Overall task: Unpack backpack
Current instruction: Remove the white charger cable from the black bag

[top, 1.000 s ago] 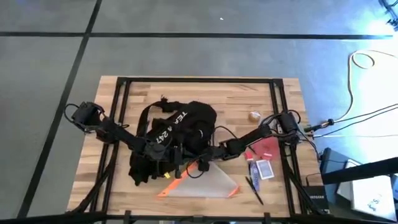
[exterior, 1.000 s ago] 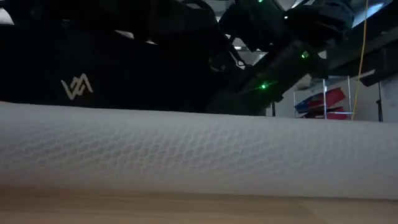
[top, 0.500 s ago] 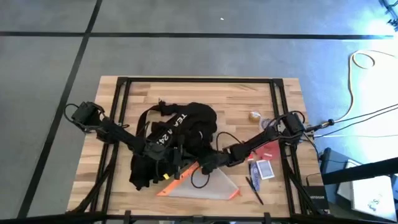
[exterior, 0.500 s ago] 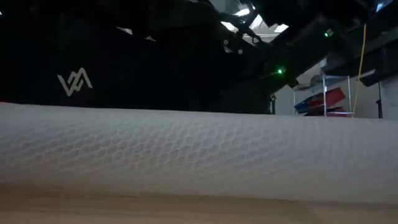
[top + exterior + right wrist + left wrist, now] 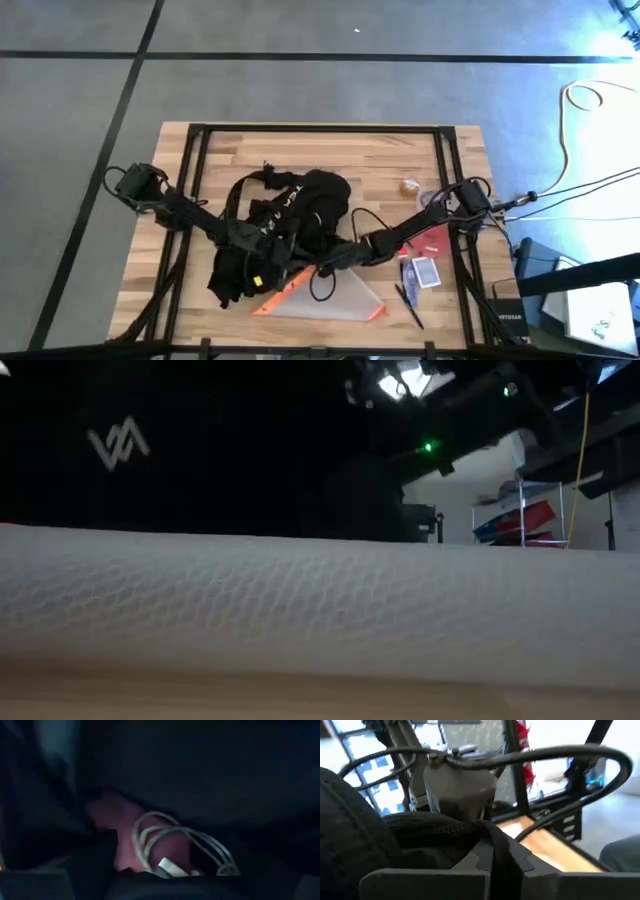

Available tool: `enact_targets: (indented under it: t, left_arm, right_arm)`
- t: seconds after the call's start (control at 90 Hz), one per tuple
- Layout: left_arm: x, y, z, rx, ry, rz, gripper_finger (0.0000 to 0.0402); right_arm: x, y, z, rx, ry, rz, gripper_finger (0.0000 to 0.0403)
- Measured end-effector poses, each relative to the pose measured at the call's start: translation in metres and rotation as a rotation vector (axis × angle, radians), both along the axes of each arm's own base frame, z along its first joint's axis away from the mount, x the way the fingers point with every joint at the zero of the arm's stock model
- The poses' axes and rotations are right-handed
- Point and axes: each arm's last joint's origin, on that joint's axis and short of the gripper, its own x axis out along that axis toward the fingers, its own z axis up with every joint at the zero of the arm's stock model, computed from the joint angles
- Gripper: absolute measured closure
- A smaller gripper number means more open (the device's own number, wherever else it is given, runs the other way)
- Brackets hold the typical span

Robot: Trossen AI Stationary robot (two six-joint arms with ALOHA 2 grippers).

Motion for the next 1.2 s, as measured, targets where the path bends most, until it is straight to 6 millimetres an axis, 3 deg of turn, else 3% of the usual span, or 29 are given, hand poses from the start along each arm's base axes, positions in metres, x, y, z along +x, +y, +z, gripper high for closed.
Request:
enact_targets:
  t: [0.311,0.433,0.811,1.2]
  left_arm:
    - [0.000,-0.001,-0.002,0.011,0.016,-0.044,0.0401]
    - [0.000,0.000,-0.003,0.014,0.027,-0.028,0.0401]
    - [0.000,-0.001,-0.008,0.027,0.072,-0.043,0.0401]
    - [0.000,-0.002,-0.008,0.039,0.092,-0.044,0.0402]
  right_arm:
    - [-0.015,0.009,-0.011,-0.214,0.153,-0.080,0.0098]
    - [-0.018,0.005,-0.016,-0.139,0.181,-0.119,0.0126]
    - [-0.018,0.008,-0.024,0.137,0.303,0.151,0.0164]
    - [-0.018,0.011,-0.011,0.274,0.251,0.185,0.0213]
